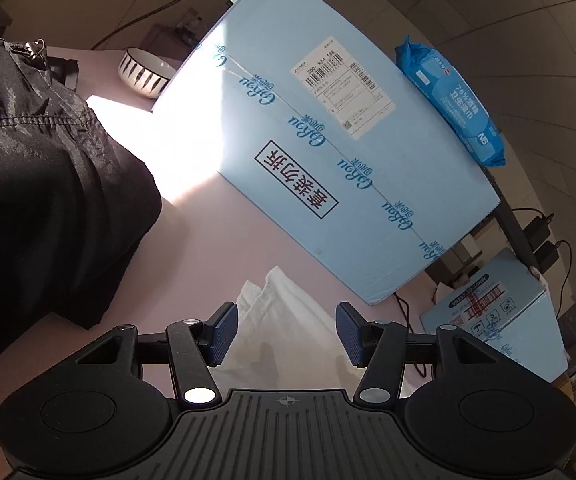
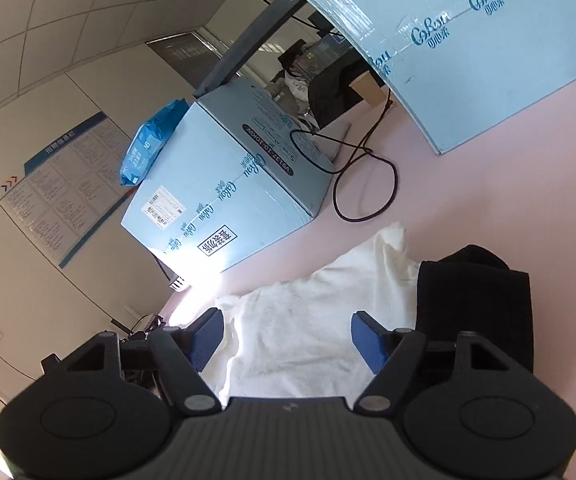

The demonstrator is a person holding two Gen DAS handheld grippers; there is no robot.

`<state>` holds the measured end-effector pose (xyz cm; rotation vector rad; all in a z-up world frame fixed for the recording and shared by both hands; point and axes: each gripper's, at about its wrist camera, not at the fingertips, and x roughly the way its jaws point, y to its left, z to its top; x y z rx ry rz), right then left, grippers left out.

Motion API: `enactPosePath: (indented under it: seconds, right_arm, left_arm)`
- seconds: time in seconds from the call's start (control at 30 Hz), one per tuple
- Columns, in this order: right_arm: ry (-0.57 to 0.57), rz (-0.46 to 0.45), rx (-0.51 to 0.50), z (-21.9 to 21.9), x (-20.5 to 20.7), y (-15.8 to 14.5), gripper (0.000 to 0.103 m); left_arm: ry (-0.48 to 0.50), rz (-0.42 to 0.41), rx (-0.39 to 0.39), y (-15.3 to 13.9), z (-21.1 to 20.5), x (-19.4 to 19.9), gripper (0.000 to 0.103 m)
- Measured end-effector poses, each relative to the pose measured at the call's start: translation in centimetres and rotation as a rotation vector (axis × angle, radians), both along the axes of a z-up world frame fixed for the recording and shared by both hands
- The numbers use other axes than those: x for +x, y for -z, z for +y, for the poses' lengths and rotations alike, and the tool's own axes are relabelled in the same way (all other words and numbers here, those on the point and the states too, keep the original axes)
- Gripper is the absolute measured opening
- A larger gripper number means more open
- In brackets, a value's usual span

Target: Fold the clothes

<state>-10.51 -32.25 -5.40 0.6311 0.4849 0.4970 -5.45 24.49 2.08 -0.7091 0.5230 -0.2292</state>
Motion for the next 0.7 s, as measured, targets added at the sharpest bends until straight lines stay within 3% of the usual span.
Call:
enactPosePath:
  seconds: [0.17,0.27,0.43,0.47,0.5,0.6,0.7]
  right_arm:
    - [-0.050,0.038,0.055,-0.6,-1.8,2.1,0.078]
    - [-0.071,0.064,0.094,-0.9,-2.4,4.1,0.078]
    - [-0.123,0.071,0.163,-1.3,-2.7,6.8,0.075]
    - [-0.127,0.051,0.162,-1.3,-2.9,6.9,0.075]
    - [-0.132,0.040,0.166,-1.4,-3.0,7.0,0.075]
    - [-0.150,0.029,0.189,-1.6,-2.9,7.3,0.075]
    - [-0.157,0.024,0.212,-1.8,-2.9,7.4,0.075]
  left_arm:
    - [0.090,0.076,0.040,1.1,-0.4,0.9,0.063]
    - [0.133,0.130,0.117,3.0,-1.7,1.6,0.064]
    - [0.125,0.109,0.139,3.9,-2.0,2.4,0.062]
    - [0.133,0.111,0.156,3.9,-2.1,2.5,0.047]
    - [0.137,0.120,0.178,3.9,-2.4,2.6,0.026]
    - [0.125,0.117,0.254,3.9,-3.1,2.2,0.014]
    - [0.100,0.094,0.257,3.8,-3.1,1.7,0.006]
